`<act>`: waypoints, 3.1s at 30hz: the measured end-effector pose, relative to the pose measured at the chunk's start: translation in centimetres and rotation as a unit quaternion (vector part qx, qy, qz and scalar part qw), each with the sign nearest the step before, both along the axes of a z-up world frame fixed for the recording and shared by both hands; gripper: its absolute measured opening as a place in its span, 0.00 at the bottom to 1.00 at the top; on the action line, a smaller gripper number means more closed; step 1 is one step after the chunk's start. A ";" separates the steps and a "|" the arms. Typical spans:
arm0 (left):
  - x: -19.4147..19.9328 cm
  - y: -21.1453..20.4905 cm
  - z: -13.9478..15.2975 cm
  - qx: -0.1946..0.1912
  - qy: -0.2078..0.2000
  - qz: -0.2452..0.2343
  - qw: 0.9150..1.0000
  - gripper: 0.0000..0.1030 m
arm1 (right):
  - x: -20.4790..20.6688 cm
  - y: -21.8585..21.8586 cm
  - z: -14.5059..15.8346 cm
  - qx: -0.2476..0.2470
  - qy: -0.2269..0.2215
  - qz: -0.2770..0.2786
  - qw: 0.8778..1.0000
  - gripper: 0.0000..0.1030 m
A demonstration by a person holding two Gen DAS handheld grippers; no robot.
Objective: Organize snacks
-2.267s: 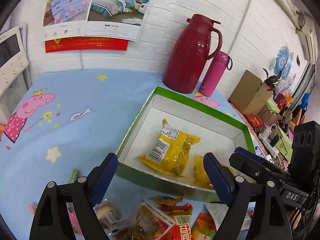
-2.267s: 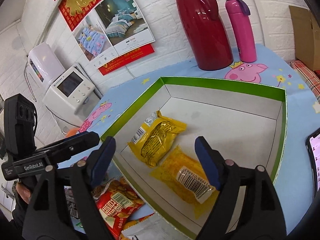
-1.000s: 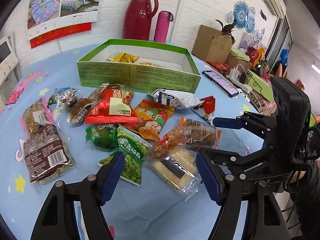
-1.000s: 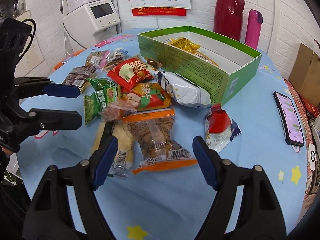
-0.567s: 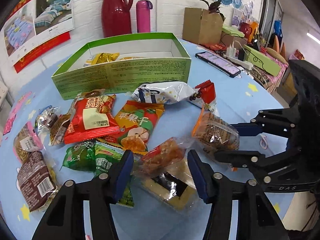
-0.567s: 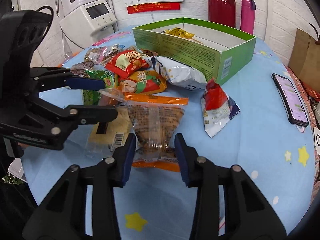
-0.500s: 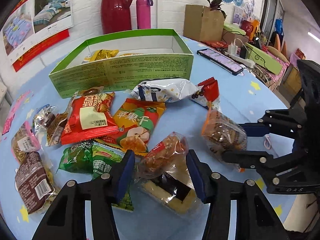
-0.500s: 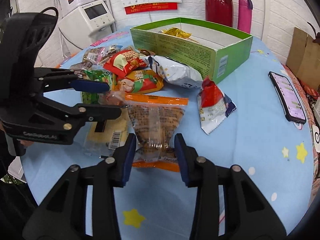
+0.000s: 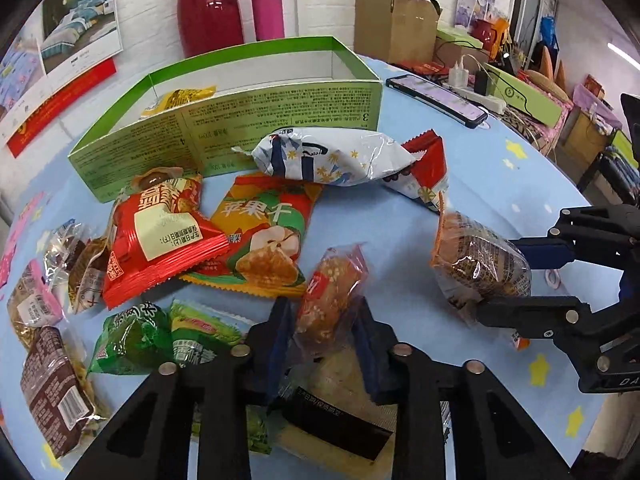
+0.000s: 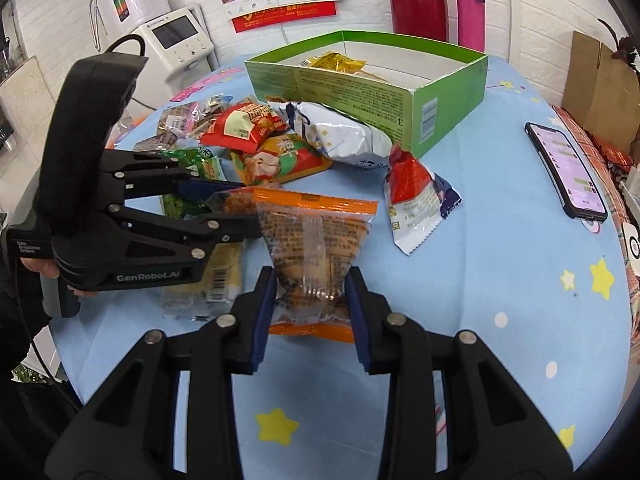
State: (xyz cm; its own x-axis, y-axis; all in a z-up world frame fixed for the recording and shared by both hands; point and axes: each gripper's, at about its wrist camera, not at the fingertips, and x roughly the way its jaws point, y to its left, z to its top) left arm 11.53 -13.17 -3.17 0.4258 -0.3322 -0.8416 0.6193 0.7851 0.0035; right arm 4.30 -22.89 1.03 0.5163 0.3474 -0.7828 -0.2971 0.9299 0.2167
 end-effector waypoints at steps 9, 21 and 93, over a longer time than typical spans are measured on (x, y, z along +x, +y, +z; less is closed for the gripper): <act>-1.0 4.4 4.6 -0.107 0.009 0.031 0.994 0.18 | -0.4 -0.5 3.1 0.001 -0.023 -0.001 1.000 0.32; 7.0 4.2 12.7 -0.160 -0.058 0.099 0.980 0.18 | 7.7 -0.3 8.3 -0.009 -0.112 -0.057 0.992 0.32; 5.8 5.2 6.3 -0.213 0.059 0.097 0.970 0.82 | 7.2 -4.8 -0.8 0.321 0.080 -0.174 0.927 0.75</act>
State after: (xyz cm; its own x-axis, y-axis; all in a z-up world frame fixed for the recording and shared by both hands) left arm 17.35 -7.94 3.12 0.4244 -0.5844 -0.6916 0.4366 0.8012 -0.4091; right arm 11.50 -27.71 0.25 0.5799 0.6025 -0.5484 0.0812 0.6271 0.7747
